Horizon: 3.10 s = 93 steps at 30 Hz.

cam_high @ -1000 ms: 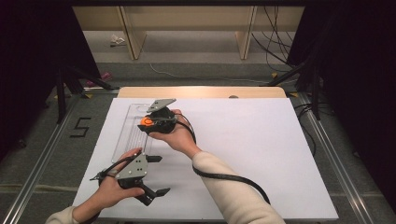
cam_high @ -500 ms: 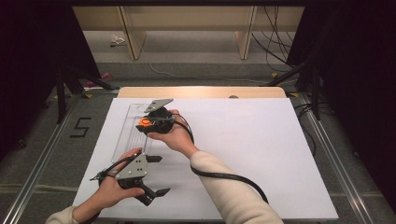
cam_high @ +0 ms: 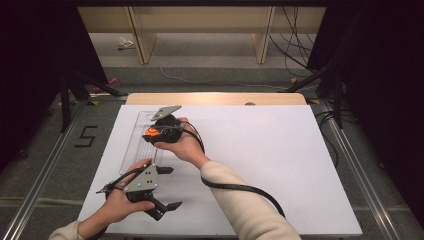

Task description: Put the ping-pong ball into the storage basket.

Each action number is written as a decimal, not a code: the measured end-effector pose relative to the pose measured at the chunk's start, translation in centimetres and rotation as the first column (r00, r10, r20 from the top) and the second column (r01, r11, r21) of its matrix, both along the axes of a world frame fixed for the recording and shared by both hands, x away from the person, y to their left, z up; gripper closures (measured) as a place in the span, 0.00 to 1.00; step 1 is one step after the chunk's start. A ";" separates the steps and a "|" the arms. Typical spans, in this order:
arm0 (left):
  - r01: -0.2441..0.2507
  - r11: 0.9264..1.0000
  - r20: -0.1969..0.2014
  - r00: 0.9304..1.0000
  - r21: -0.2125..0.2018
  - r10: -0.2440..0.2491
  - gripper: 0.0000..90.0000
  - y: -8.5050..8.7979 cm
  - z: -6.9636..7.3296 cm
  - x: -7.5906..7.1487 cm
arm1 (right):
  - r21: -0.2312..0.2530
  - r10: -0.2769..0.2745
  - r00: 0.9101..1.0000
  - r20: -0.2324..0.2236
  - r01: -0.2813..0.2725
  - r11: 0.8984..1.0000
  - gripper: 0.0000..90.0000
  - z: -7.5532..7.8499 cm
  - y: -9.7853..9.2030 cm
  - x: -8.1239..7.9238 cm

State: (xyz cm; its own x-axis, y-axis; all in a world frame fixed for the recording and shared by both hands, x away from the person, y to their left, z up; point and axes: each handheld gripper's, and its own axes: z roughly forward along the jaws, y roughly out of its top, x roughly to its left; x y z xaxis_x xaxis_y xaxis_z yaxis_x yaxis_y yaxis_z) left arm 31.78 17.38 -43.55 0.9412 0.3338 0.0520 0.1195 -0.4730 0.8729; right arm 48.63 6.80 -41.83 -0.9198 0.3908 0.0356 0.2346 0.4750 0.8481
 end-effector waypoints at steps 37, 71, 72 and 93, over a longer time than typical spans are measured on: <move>0.008 1.000 -0.002 1.000 0.004 -0.008 0.00 0.0 0.0 0.0 | -0.035 0.034 0.999 -0.028 -0.035 0.999 0.57 -1.2 1.6 0.1; 0.012 1.000 -0.001 1.000 0.007 -0.012 0.00 0.0 0.0 -0.1 | -0.077 0.047 0.998 -0.047 -0.050 0.996 0.57 -2.2 2.5 0.5; 0.011 1.000 0.001 1.000 0.008 -0.011 0.00 0.0 0.0 -0.1 | -0.078 0.045 0.998 -0.046 -0.049 0.996 0.57 -2.2 2.6 0.5; 0.012 1.000 0.000 1.000 0.006 -0.012 0.00 0.0 -0.1 -0.1 | 0.001 -0.017 1.000 -0.015 0.017 1.000 0.19 -0.7 0.9 0.5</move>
State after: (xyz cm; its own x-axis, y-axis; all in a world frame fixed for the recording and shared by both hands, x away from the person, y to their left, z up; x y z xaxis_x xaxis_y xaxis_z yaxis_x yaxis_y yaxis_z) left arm 31.71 17.34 -43.61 0.9453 0.3217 0.0543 0.1134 -0.4798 0.8700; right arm 49.12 7.69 -42.53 -0.9124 0.4063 0.0500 0.2556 0.4699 0.8449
